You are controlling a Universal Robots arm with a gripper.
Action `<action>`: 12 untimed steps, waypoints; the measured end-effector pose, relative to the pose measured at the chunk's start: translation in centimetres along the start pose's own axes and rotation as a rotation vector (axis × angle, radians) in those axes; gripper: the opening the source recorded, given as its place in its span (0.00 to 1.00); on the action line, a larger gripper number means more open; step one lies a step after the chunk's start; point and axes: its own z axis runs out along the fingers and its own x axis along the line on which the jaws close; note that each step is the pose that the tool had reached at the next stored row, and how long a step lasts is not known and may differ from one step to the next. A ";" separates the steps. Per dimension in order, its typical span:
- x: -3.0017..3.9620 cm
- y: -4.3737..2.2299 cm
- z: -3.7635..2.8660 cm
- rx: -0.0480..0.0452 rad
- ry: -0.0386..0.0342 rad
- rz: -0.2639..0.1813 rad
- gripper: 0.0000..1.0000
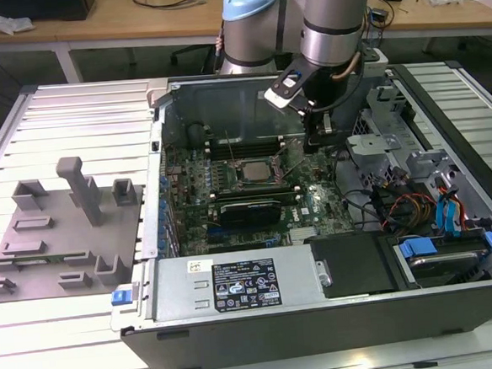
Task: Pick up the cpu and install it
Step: 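Close the cpu cover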
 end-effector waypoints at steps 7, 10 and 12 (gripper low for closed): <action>0.03 -1.23 -0.02 -0.0001 0.0001 0.000 0.11; 0.04 -2.14 -0.04 -0.0005 0.0000 0.002 0.11; 0.08 -3.29 -0.06 -0.0009 -0.0001 0.005 0.11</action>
